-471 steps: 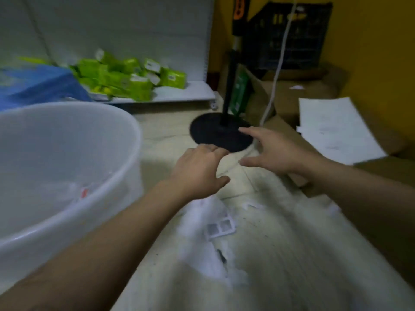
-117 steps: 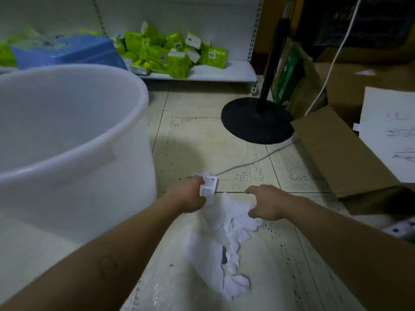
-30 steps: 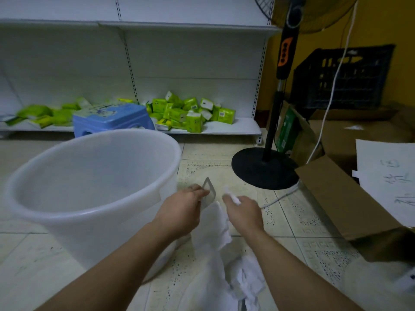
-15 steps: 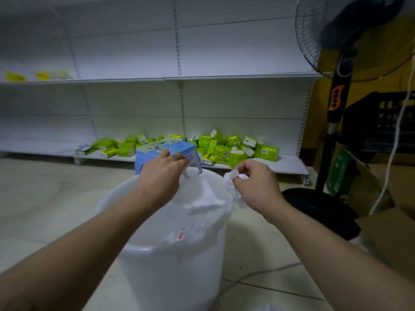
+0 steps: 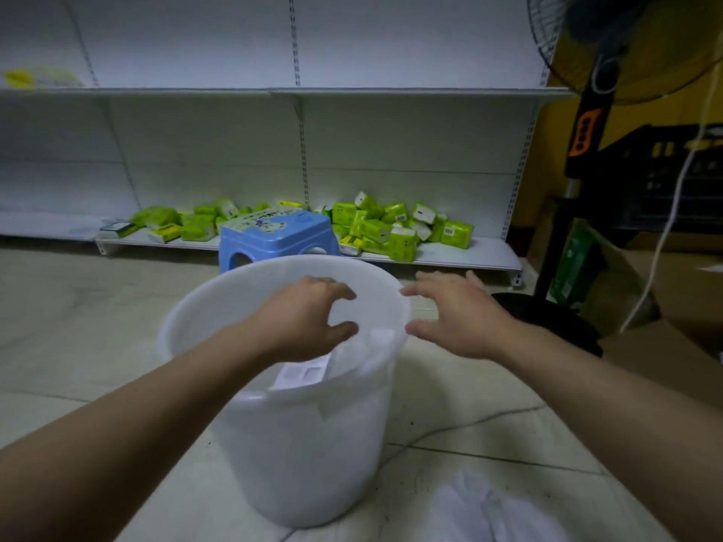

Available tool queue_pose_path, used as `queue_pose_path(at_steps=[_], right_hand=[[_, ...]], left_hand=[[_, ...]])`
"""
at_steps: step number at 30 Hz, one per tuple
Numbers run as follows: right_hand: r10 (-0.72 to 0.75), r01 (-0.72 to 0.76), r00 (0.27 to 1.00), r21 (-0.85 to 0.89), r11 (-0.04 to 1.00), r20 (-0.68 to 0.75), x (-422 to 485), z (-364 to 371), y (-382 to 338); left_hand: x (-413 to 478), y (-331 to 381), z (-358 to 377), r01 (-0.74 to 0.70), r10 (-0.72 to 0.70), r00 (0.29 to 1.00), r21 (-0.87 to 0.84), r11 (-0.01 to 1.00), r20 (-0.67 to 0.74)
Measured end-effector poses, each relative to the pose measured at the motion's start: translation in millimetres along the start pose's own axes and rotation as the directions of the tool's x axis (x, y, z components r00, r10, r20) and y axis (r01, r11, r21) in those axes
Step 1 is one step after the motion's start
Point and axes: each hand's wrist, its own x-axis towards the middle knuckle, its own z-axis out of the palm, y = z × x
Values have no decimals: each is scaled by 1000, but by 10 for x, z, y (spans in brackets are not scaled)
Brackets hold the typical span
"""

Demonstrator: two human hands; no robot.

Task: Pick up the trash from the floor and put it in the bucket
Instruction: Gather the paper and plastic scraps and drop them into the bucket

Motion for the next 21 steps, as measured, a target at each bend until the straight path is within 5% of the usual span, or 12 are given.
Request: queue_pose_path(at_steps=[8,13,21], right_hand=[[75,-57,992,-173,983,100,-768,-145,743],[190,-183,951,-52,982,243,-1493,479,1202],[291,-394,872,213,894,395,-2437,1779,1536]], left_hand=[[200,1061,520,-232,238,966,-71,970,103],[-39,1534,1284,-133,162,964,-147,980,213],[-781,1785,2698,47,40,819,-138,989,572]])
